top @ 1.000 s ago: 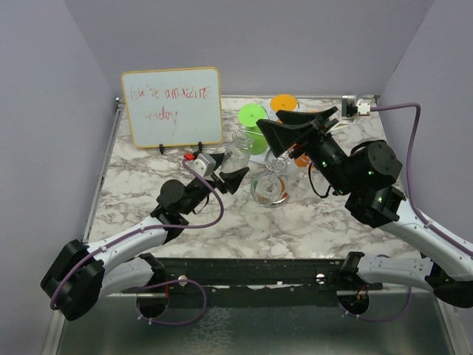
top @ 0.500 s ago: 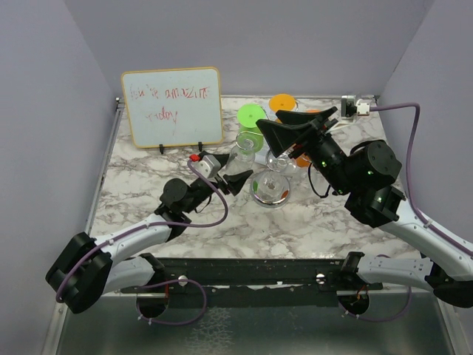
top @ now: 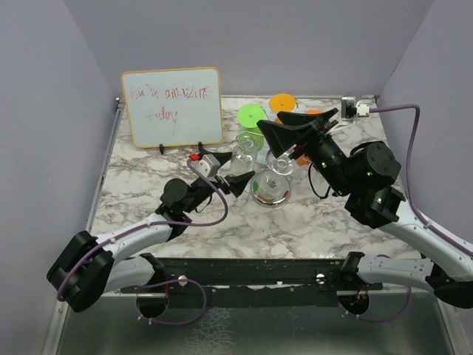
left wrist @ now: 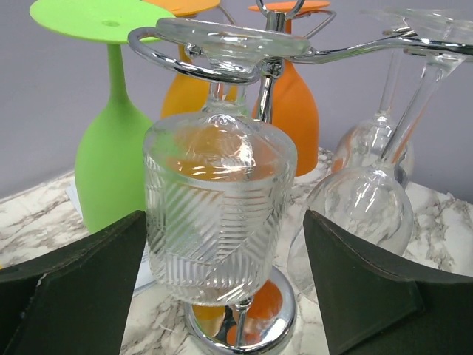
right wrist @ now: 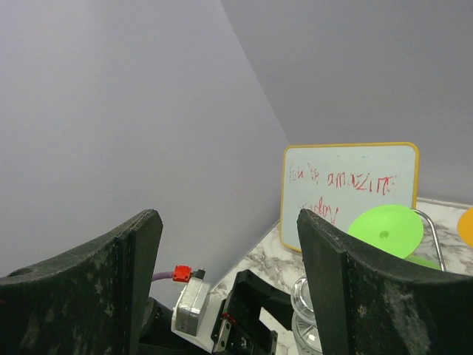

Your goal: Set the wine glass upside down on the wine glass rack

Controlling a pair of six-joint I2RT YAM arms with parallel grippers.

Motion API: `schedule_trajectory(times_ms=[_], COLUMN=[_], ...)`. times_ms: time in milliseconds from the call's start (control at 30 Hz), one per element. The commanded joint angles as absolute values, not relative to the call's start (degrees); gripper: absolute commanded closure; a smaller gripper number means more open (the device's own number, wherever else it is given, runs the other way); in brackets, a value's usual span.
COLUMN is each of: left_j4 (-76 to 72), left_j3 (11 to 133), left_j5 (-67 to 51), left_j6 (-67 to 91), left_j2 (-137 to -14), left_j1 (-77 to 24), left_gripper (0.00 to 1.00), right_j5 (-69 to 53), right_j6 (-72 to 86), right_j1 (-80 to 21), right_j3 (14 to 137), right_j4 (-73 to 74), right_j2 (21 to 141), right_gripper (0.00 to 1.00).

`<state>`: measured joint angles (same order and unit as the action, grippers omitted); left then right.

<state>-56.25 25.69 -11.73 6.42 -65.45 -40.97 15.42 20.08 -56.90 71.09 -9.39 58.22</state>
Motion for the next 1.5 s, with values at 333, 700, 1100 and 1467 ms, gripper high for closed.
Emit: schedule_trajectory(times_ms=[333,700,1100,1467], left_j4=[-49.2,-26.1,23.0,41.8], left_j3=[25.9,25.7,44.5,64.6], left_j5=[-6.2,1.6,21.7,31.2], left_j6=[7.4,17.2,27.9,18.4], left_j2=[-62.0,-49.7,-33.4,-29.1], left_j1=[-41.0,-41.0,-40.9,-40.9], left_gripper=[0.01,0.01,0.01,0.01], right_j5=[17.9,24.2,53.4,67.0], right_j6=[20.0,19.5,15.5,34.4], right_j1=[-56.9,-57.0,-56.9,-57.0], right_j3=[70.1,67.5,66.9,67.1], right_j4=[-7.5,1.5,24.7,58.0], right_j2=[55.6,51.9,40.1,37.5], right_gripper=[0.18,0.15,0.15,0.06])
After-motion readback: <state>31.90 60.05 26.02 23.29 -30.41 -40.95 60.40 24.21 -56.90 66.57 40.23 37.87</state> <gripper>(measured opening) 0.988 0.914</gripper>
